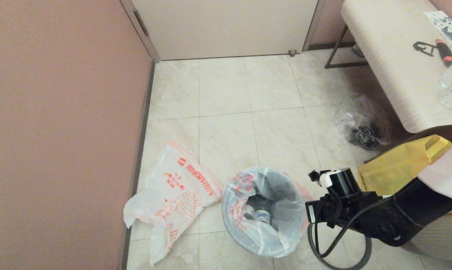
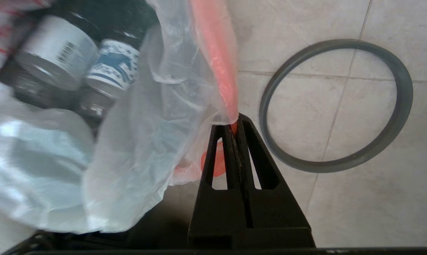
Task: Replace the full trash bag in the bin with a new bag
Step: Place the trash bag on the floor
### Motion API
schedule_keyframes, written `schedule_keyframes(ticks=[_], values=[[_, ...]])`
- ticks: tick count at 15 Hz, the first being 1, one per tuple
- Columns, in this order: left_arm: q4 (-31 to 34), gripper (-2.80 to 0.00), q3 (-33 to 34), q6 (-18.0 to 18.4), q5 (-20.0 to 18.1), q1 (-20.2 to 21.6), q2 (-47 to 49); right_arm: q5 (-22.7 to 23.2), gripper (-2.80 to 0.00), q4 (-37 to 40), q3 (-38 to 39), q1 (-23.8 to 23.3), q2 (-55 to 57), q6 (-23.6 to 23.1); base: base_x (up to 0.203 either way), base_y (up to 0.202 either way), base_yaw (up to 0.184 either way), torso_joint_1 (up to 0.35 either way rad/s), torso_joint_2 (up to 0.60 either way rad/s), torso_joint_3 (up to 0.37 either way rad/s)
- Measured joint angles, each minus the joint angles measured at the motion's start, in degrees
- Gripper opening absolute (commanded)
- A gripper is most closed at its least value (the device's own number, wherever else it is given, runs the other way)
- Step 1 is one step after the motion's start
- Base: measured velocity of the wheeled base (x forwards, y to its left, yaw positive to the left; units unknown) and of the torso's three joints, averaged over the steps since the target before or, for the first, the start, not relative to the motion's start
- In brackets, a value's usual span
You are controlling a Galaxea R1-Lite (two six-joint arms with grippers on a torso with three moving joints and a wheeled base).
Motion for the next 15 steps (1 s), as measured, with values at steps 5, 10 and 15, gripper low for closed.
schedule_keyframes(ticks=[5, 10, 15], values=[[0.0, -2.8, 0.0, 0.0, 0.0, 0.0, 0.0, 3.4, -2.8, 0.1, 1.4, 0.2, -4.2, 1.8, 0.0, 0.0, 0.0, 0.0, 0.0, 0.0], [0.0, -2.8, 0.0, 0.0, 0.0, 0.0, 0.0, 9.4, -2.8, 0.1, 3.4, 3.1, -6.6, 4.5, 0.0, 0.0, 0.0, 0.0, 0.0, 0.0], [0.0, -2.8, 0.0, 0.0, 0.0, 0.0, 0.0, 19.9, -2.8, -0.3, 2.5, 4.2, -4.0, 5.4, 0.0, 0.0, 0.0, 0.0, 0.0, 0.0]])
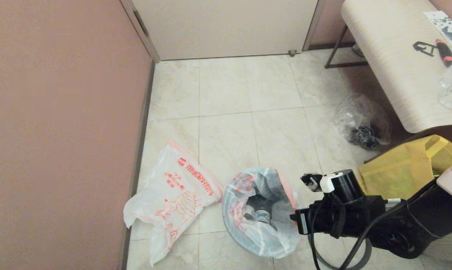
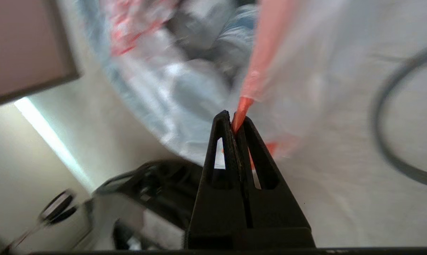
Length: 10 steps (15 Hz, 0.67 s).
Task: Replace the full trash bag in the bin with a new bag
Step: Place the trash bag on the floor
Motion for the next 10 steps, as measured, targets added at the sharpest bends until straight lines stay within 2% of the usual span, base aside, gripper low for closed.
schedule_keyframes(ticks=[4, 10], values=[[0.0, -2.8, 0.0, 0.0, 0.0, 0.0, 0.0, 6.4, -2.8, 0.0, -4.4, 0.2, 3.4, 0.0, 0.0, 0.0, 0.0, 0.0, 0.0, 0.0], [0.0, -2.8, 0.0, 0.0, 0.0, 0.0, 0.0, 7.2, -2.8, 0.7, -12.4, -0.3, 8.3, -0.4, 0.0, 0.0, 0.0, 0.0, 0.0, 0.0]])
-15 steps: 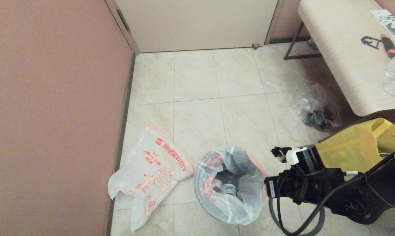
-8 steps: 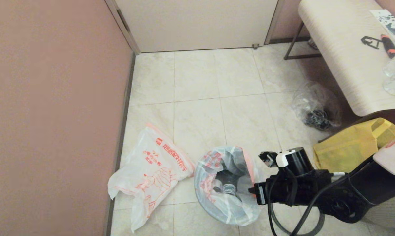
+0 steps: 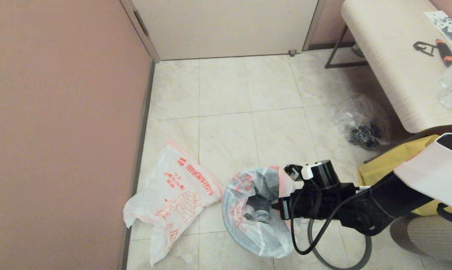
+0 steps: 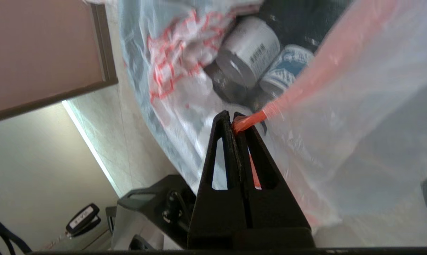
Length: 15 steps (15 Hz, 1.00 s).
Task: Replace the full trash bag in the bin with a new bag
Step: Place the trash bag on the floor
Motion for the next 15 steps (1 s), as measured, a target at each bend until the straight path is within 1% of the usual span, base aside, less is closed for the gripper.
schedule_keyframes(ticks=[7, 10, 15], values=[[0.0, -2.8, 0.0, 0.0, 0.0, 0.0, 0.0, 0.1, -2.8, -0.1, -3.4, 2.3, 0.4, 0.0, 0.0, 0.0, 0.0, 0.0, 0.0, 0.0], [0.0, -2.8, 0.0, 0.0, 0.0, 0.0, 0.0, -0.3, -2.8, -0.1, -4.3, 2.5, 0.8, -0.2, 0.0, 0.0, 0.0, 0.0, 0.0, 0.0], [0.0, -2.8, 0.0, 0.0, 0.0, 0.0, 0.0, -1.4, -2.8, -0.1, -6.2, 2.8, 5.6, -2.7, 0.0, 0.0, 0.0, 0.0, 0.0, 0.0]])
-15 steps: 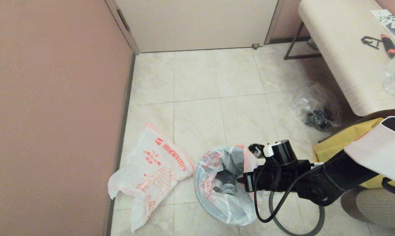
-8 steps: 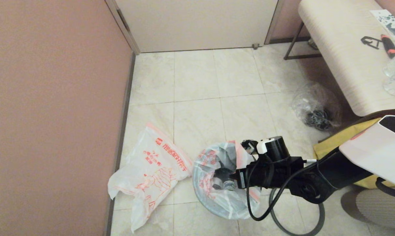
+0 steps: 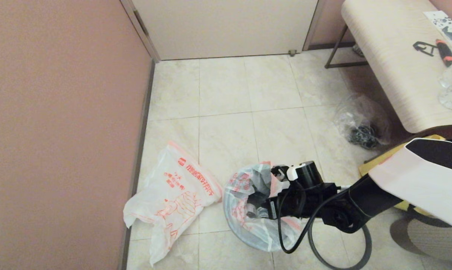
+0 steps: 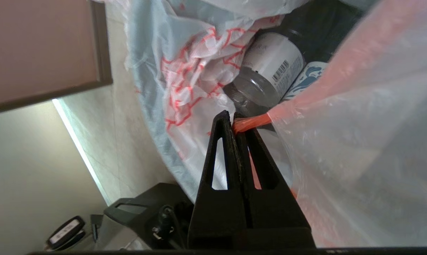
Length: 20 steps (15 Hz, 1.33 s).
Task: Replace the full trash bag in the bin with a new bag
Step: Place the trash bag on the floor
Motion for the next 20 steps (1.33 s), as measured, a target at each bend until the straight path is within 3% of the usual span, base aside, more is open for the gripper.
schedule_keyframes(ticks=[3, 6, 12, 20], values=[[0.0, -2.8, 0.0, 0.0, 0.0, 0.0, 0.0, -1.8, -2.8, 0.4, -2.8, 2.0, 3.6, -1.0, 0.0, 0.0, 0.0, 0.0, 0.0, 0.0], [0.0, -2.8, 0.0, 0.0, 0.0, 0.0, 0.0, -3.4, -2.8, 1.6, -7.1, 1.7, 8.8, -5.2, 0.0, 0.0, 0.0, 0.0, 0.0, 0.0], [0.0, -2.8, 0.0, 0.0, 0.0, 0.0, 0.0, -4.9, -2.8, 9.1, -15.1, 2.0, 10.9, -5.8, 0.0, 0.0, 0.0, 0.0, 0.0, 0.0], [0.0, -2.8, 0.0, 0.0, 0.0, 0.0, 0.0, -8.4, -2.8, 7.4, -3.9, 5.2, 2.6, -4.2, 0.0, 0.0, 0.0, 0.0, 0.0, 0.0]])
